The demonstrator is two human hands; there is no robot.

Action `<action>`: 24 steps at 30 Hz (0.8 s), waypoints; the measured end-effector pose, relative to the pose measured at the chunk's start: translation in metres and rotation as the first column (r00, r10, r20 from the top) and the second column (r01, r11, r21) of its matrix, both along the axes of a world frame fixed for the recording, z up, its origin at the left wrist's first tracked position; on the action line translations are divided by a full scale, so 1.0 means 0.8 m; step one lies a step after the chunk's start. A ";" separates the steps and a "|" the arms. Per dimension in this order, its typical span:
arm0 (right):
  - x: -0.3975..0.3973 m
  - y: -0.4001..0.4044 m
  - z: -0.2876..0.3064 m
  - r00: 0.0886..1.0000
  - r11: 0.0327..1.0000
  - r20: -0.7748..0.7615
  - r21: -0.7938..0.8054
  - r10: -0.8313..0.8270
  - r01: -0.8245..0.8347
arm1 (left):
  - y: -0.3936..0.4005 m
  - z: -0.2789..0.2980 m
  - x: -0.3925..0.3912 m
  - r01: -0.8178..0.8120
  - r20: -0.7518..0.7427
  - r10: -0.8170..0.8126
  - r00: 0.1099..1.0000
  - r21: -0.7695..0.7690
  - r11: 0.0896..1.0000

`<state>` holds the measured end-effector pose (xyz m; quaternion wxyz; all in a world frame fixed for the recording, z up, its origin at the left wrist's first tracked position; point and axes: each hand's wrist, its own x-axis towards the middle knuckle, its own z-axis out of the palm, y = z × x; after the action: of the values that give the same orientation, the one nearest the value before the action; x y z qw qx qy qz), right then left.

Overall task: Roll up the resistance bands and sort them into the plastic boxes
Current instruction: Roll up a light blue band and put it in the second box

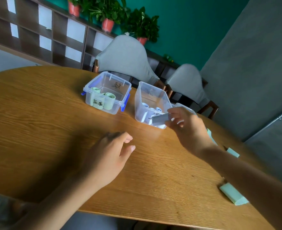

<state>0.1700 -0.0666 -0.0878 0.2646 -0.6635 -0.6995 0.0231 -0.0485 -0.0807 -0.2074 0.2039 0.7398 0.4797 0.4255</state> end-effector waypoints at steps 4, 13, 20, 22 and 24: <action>0.025 0.039 0.023 0.996 0.997 0.067 0.048 -0.063 0.060 | -0.003 -0.003 -0.001 -0.004 -0.065 0.006 0.998 0.042 0.999; 0.065 0.133 0.021 0.958 0.992 0.258 0.012 -0.124 0.125 | -0.002 -0.010 0.003 0.005 -0.224 0.017 0.974 0.097 0.995; 0.074 0.170 0.003 0.875 0.992 0.467 0.029 -0.124 0.125 | -0.003 -0.011 0.004 0.012 -0.220 0.010 0.976 0.097 0.995; 0.075 0.175 0.002 0.850 0.990 0.512 0.003 -0.122 0.140 | -0.003 -0.011 0.004 0.012 -0.226 0.010 0.974 0.099 0.995; 0.074 0.178 0.000 0.831 0.986 0.543 -0.031 -0.119 0.161 | -0.003 -0.011 0.005 0.013 -0.229 0.009 0.973 0.096 0.995</action>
<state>0.2293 0.0758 -0.0879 0.0332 -0.7021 -0.6936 -0.1574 -0.0449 -0.0827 -0.2162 0.1115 0.7934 0.4782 0.3597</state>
